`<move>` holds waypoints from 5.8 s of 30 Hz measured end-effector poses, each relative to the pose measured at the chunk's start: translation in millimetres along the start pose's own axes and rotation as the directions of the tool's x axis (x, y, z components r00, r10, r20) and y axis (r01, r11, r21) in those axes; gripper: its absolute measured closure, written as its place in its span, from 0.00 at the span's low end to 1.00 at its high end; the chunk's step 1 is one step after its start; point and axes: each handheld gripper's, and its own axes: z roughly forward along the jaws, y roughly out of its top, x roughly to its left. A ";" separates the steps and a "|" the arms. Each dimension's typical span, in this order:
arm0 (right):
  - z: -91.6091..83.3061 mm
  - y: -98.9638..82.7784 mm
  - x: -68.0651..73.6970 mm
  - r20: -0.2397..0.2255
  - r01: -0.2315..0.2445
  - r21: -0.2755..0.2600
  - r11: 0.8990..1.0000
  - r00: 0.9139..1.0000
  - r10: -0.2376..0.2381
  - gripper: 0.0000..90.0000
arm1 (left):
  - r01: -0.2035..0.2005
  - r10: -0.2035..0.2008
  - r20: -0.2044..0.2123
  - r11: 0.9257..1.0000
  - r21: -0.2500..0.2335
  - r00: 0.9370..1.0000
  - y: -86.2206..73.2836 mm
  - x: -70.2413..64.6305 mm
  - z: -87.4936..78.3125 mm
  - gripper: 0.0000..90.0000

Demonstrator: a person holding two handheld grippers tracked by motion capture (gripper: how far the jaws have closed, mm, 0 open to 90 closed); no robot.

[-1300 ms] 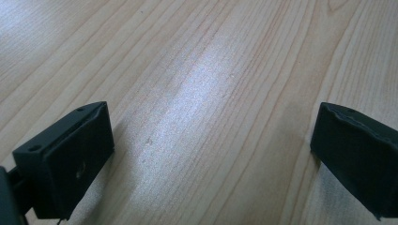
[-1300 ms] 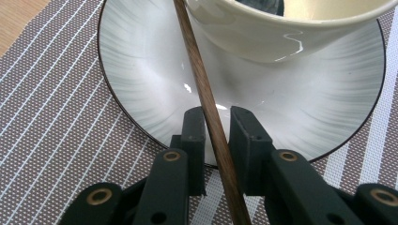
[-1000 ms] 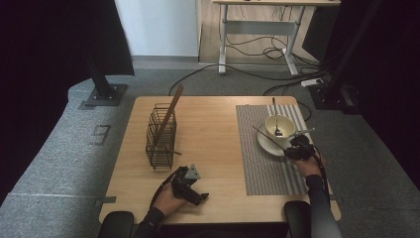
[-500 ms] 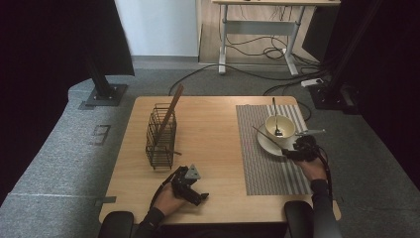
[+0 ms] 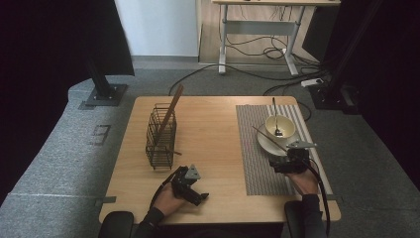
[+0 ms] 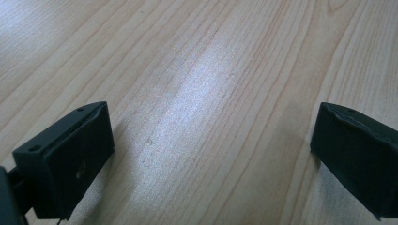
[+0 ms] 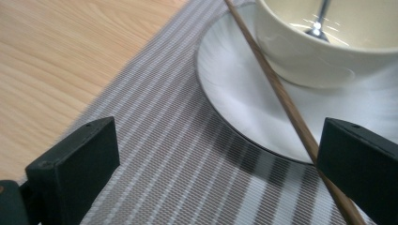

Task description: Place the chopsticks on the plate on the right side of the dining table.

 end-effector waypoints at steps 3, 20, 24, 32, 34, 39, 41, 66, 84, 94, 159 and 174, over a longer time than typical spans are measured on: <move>0.9 -5.1 -2.8 0.003 -0.027 -0.004 1.000 1.000 0.027 0.00 | 0.000 0.000 0.000 1.000 0.000 1.000 0.0 0.0 0.0 0.00; 10.6 -19.4 -16.2 0.030 -0.056 0.039 0.998 0.998 0.054 0.00 | -0.002 0.002 0.001 1.000 0.000 1.000 0.5 0.4 0.5 0.00; 13.7 -21.1 -21.3 0.041 -0.067 0.040 0.997 0.997 0.065 0.00 | -0.002 0.002 0.001 1.000 0.000 1.000 0.6 0.4 0.6 0.00; 18.9 -19.5 -33.4 0.072 -0.103 0.012 0.995 0.992 0.102 0.00 | -0.002 0.002 0.001 1.000 0.000 1.000 0.7 0.4 0.7 0.00; 20.5 -19.1 -36.3 0.077 -0.111 0.007 0.994 0.991 0.110 0.00 | -0.002 0.002 0.001 1.000 0.000 1.000 0.7 0.4 0.7 0.00; 24.4 -17.9 -40.9 0.092 -0.120 0.005 0.993 0.989 0.119 0.00 | -0.002 0.002 0.001 1.000 -0.001 1.000 0.7 0.4 0.7 0.00; 26.1 -17.0 -42.5 0.096 -0.120 0.006 0.993 0.988 0.119 0.00 | -0.002 0.002 0.001 1.000 -0.001 1.000 0.7 0.4 0.8 0.00; 36.2 -12.7 -59.0 0.142 -0.142 -0.028 0.989 0.979 0.145 0.00 | -0.002 0.002 0.000 1.000 0.000 1.000 1.0 0.6 0.9 0.00; 44.0 -14.7 -65.7 0.162 -0.145 -0.021 0.989 0.976 0.147 0.00 | -0.001 0.001 -0.001 1.000 0.001 1.000 1.4 0.7 1.2 0.00; 45.6 -15.1 -67.9 0.168 -0.148 -0.015 0.989 0.975 0.148 0.00 | -0.001 0.001 0.000 1.000 0.001 1.000 1.5 0.7 1.2 0.00; -48.8 -0.9 48.3 -0.178 0.075 -0.033 0.997 0.981 -0.080 0.00 | 0.000 0.000 -0.002 1.000 0.002 1.000 1.2 0.4 1.0 0.00; -18.6 31.7 78.0 -0.214 0.186 -0.024 0.982 0.959 -0.187 0.00 | -0.001 0.001 -0.002 1.000 0.001 1.000 1.3 0.5 1.0 0.00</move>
